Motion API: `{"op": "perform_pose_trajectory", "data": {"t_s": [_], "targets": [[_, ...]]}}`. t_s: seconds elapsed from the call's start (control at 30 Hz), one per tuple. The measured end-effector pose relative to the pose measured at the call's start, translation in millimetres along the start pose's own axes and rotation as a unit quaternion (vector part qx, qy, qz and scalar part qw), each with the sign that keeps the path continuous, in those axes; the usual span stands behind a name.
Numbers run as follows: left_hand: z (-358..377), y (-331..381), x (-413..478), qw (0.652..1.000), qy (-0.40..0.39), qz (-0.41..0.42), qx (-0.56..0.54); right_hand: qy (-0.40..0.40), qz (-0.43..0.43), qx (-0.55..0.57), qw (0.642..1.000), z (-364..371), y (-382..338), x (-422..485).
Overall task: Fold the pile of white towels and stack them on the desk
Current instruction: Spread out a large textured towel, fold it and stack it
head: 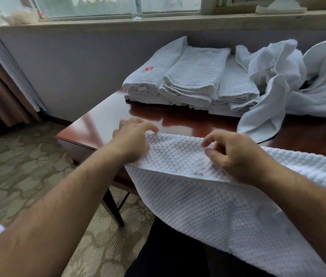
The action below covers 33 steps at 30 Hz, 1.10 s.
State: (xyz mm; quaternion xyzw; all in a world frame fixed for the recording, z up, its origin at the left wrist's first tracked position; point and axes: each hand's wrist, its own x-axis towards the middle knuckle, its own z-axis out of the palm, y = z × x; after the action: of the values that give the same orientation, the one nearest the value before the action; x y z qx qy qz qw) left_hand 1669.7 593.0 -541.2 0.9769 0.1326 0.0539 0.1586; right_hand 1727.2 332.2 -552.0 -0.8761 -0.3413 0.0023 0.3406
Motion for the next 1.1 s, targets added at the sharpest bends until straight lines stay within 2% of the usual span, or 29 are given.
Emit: {"op": "perform_pose_trajectory", "data": {"t_s": [0.07,0.13,0.23,0.33,0.37,0.47,0.53,0.63,0.77,0.97,1.1], "targets": [[5.0,11.0,-7.9,0.996,0.056,0.047,0.059,0.087,0.017,-0.16,0.983,-3.3,4.7,-3.0],[13.1,24.0,-15.8,0.991,0.066,0.12,-0.006,0.07,0.092,-0.259,0.959,-4.1,11.7,-6.6],[28.8,40.5,-19.3,0.983,0.011,0.158,-0.093,0.009,0.183,-0.249,0.951,-18.2,25.5,-9.0],[37.5,44.4,-5.4,0.982,-0.02,0.125,-0.139,-0.009,0.221,-0.217,0.951,-44.1,45.7,-12.2],[37.4,43.1,1.9,0.985,-0.015,0.113,-0.132,-0.014,0.222,-0.218,0.95,-50.7,52.2,-13.9],[35.3,32.5,23.7,0.993,0.02,0.113,0.035,-0.016,0.193,-0.222,0.956,-53.8,59.8,-15.6],[35.3,22.6,33.2,0.989,0.031,0.109,0.091,-0.02,0.166,-0.195,0.966,-46.8,59.7,-9.1],[42.5,10.2,38.9,0.989,0.058,0.12,0.071,-0.033,0.145,-0.207,0.967,-34.3,61.8,0.1],[43.9,9.3,48.6,0.981,0.114,0.14,0.07,0.026,0.09,-0.252,0.963,-28.8,72.8,4.7],[38.0,21.5,97.4,0.975,0.104,0.159,0.116,0.101,0.044,-0.267,0.957,-33.9,82.0,35.3],[37.7,23.0,124.4,0.975,0.108,0.161,0.109,0.114,0.058,-0.242,0.962,-33.0,88.5,55.2]]}}
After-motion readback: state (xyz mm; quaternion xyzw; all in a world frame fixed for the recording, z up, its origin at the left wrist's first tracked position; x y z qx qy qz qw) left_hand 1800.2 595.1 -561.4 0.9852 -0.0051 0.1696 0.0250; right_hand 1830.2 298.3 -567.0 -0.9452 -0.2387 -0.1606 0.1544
